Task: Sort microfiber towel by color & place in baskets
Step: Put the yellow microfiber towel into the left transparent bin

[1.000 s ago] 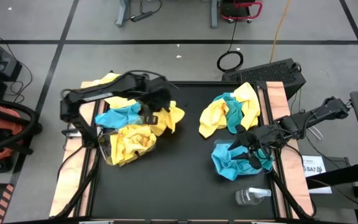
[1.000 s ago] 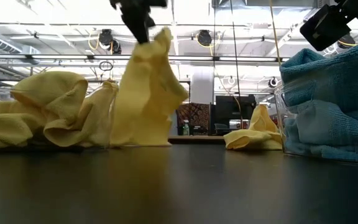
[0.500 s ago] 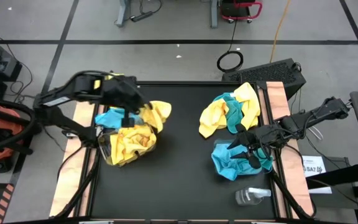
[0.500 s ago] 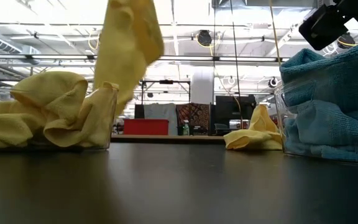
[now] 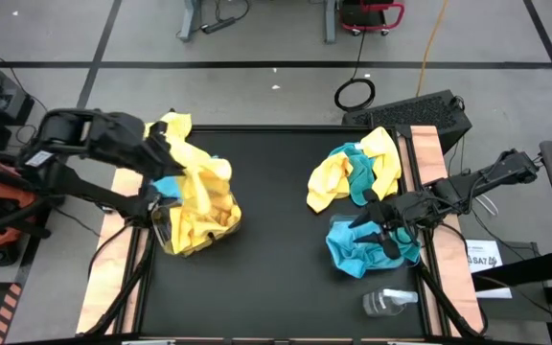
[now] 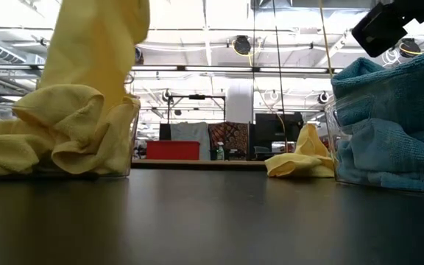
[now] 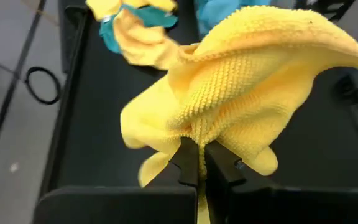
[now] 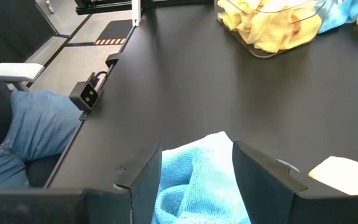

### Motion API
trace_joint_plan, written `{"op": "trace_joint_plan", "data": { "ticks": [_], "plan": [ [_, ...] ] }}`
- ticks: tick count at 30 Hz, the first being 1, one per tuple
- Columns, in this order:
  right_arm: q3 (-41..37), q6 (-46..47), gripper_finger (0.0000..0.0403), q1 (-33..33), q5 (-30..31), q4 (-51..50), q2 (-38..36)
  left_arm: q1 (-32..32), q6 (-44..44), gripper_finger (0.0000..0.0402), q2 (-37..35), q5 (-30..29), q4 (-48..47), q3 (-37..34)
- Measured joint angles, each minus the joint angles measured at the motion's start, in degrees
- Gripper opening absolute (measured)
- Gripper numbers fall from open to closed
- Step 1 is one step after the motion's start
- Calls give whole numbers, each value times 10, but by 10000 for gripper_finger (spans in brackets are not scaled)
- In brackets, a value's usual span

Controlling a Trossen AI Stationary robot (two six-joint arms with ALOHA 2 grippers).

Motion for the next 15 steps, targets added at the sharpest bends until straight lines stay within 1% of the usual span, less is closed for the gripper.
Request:
{"op": "trace_joint_plan", "data": {
  "ticks": [3,10,15],
  "plan": [
    [0,0,189,0,1,2,0,-9,-17,5,-19,6,-3,0],
    [0,3,189,0,1,4,0,-28,-41,5,-46,48,-9,0],
    [0,4,189,0,12,4,0,-38,-55,5,-56,50,-13,0]
  ]
}}
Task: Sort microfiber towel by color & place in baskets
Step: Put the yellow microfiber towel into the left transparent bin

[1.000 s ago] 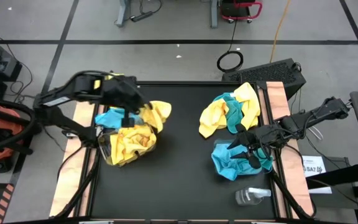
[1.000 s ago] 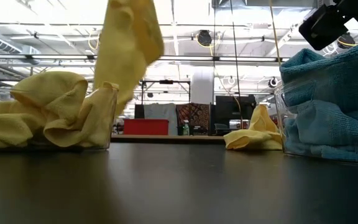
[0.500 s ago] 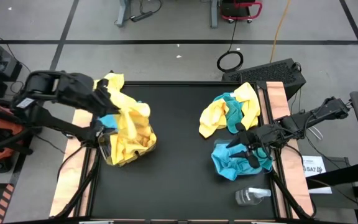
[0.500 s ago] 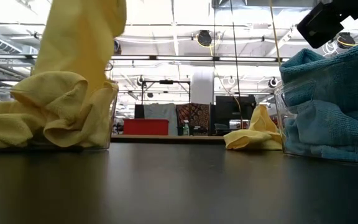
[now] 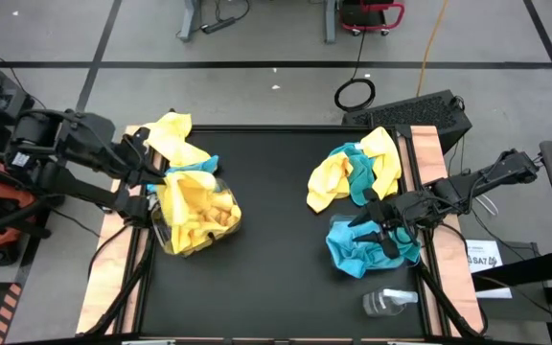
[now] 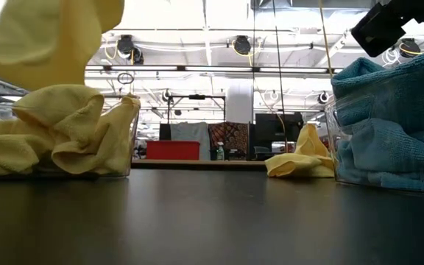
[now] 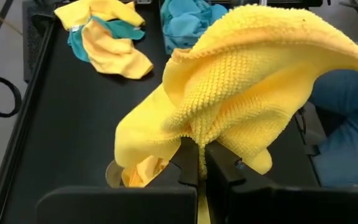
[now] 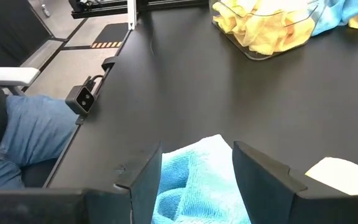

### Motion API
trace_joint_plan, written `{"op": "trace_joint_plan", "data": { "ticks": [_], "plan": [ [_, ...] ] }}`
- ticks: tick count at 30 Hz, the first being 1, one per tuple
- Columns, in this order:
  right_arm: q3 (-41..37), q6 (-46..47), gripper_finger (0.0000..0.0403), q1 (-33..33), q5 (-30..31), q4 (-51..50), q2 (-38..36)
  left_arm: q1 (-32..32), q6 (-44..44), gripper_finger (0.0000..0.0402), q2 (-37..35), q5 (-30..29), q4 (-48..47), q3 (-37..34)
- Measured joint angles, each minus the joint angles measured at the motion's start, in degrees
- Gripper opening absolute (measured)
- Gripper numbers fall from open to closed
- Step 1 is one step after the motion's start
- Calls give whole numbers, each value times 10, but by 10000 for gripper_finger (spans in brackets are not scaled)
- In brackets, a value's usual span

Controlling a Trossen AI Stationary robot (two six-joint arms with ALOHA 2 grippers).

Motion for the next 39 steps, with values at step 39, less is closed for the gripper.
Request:
{"op": "trace_joint_plan", "data": {
  "ticks": [39],
  "plan": [
    [0,-10,189,0,2,0,0,-1,-59,4,62,17,181,-496]
  ]
}}
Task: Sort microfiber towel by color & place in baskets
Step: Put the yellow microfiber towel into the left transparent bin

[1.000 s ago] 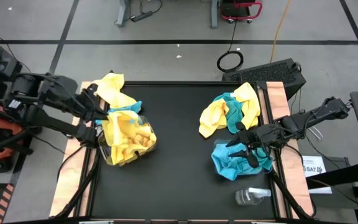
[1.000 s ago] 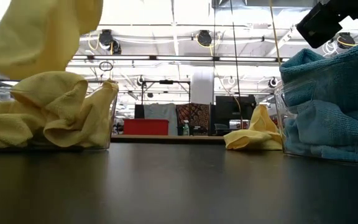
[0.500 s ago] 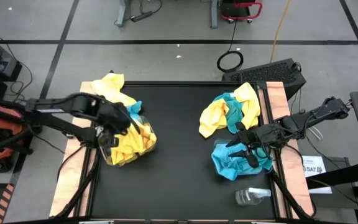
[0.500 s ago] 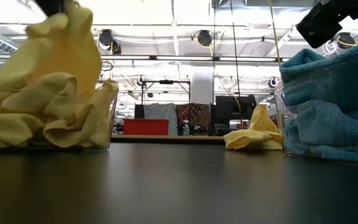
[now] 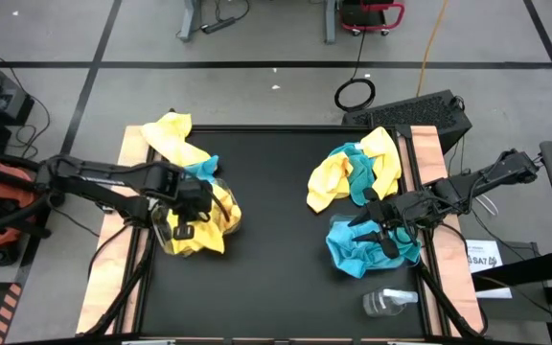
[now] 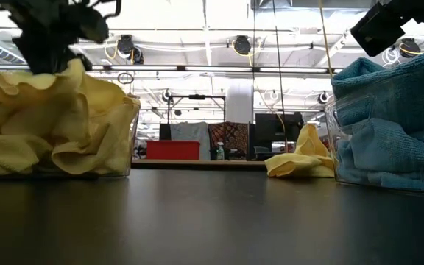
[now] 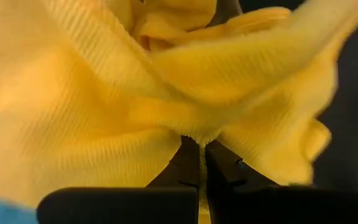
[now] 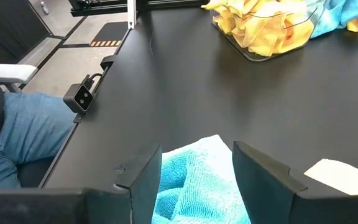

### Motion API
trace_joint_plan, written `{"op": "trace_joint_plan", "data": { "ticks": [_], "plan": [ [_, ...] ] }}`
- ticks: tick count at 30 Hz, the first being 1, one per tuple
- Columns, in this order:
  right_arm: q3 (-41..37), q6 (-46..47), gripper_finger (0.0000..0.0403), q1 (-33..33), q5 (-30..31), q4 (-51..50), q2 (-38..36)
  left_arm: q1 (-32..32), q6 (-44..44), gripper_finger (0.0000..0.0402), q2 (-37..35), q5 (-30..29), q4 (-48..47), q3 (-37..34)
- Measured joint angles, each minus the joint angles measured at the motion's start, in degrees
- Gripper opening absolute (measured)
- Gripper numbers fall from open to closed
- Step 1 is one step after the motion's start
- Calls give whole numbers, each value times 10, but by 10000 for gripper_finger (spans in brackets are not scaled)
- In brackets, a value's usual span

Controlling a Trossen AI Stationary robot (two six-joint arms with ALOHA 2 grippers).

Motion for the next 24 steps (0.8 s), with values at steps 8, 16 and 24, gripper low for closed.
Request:
{"op": "trace_joint_plan", "data": {
  "ticks": [8,16,24],
  "plan": [
    [0,0,189,0,0,0,0,0,-13,5,5,9,110,-94],
    [0,-3,189,0,2,4,0,0,-18,24,64,9,139,-135],
    [0,-2,189,0,2,5,0,0,-15,29,130,10,141,-133]
  ]
}}
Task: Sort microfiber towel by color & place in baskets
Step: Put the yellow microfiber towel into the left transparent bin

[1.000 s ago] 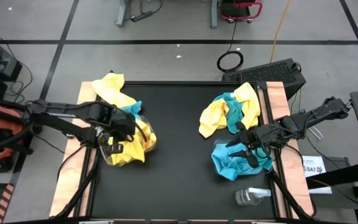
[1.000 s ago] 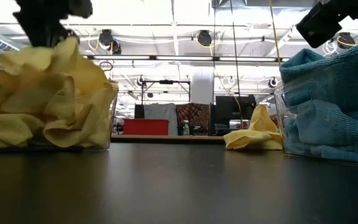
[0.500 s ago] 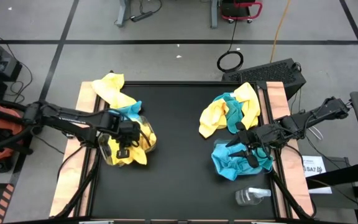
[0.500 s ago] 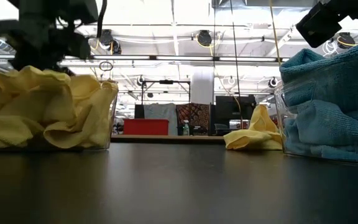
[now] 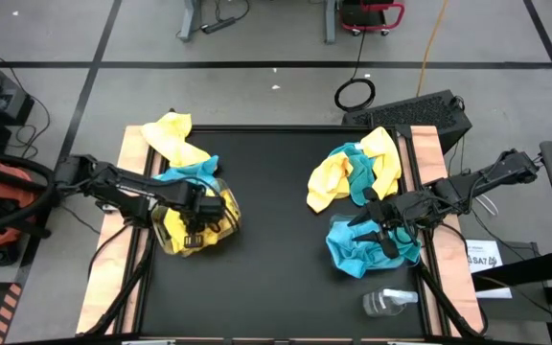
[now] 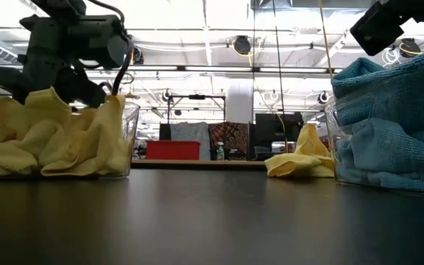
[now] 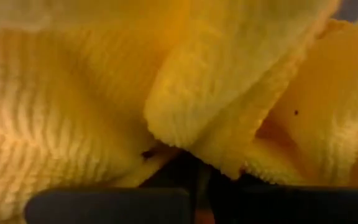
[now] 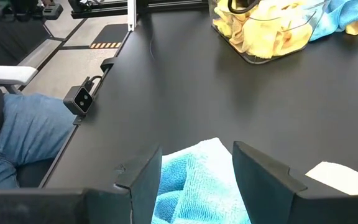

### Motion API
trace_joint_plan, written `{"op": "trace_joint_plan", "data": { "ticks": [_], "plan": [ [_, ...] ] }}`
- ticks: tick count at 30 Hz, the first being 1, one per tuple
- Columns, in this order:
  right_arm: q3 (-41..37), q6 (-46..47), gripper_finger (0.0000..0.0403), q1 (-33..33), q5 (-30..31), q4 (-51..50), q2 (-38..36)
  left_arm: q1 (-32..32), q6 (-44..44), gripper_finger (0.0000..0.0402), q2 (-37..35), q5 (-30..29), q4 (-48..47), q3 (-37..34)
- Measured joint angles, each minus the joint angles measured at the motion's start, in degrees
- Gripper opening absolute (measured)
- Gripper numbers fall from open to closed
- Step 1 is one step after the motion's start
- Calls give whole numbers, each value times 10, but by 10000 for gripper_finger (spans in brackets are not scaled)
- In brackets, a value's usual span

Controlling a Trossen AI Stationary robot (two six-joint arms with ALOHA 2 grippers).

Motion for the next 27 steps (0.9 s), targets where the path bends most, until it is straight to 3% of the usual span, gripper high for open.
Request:
{"op": "trace_joint_plan", "data": {
  "ticks": [5,18,27],
  "plan": [
    [0,1,189,0,0,1,0,0,0,44,3,0,-5,3],
    [0,2,189,0,0,2,0,0,4,178,-9,-1,-170,114],
    [0,1,189,0,0,4,0,0,4,194,-8,-1,-267,216]
  ]
}}
